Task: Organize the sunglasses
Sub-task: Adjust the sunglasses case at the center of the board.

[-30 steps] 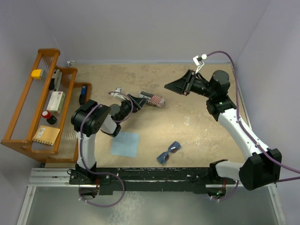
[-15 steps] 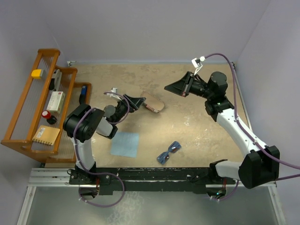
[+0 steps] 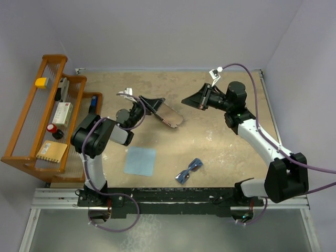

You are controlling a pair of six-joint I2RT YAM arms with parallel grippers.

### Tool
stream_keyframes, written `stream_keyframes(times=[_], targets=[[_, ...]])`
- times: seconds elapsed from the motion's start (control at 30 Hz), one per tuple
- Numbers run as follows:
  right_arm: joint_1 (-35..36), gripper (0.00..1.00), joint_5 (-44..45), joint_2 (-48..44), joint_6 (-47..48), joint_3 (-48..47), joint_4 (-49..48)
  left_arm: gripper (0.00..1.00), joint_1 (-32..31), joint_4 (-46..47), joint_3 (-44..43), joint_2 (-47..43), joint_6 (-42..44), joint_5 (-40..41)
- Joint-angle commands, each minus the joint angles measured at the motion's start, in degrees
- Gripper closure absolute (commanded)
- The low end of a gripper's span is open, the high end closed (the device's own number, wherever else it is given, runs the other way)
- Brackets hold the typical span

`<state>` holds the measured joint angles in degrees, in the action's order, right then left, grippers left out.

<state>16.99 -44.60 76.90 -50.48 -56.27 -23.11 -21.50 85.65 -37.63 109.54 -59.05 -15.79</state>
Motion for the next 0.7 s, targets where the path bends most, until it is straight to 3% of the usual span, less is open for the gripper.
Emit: stream_keyframes(times=[0.0, 0.23, 0.67], targets=[[0.2, 1.0, 0.0, -0.4, 1.8, 0.7, -2.2, 0.27, 0.3, 3.3, -5.3, 5.6, -1.7, -2.7], [0.3, 1.0, 0.4, 1.6, 2.9, -0.1, 0.1, 0.27, 0.4, 12.2, -5.8, 12.8, -7.7, -4.4], [1.1, 1.0, 6.9, 9.1, 10.8, -1.0, 11.9, 0.27, 1.4, 12.9, -2.3, 9.4, -7.6, -4.9]])
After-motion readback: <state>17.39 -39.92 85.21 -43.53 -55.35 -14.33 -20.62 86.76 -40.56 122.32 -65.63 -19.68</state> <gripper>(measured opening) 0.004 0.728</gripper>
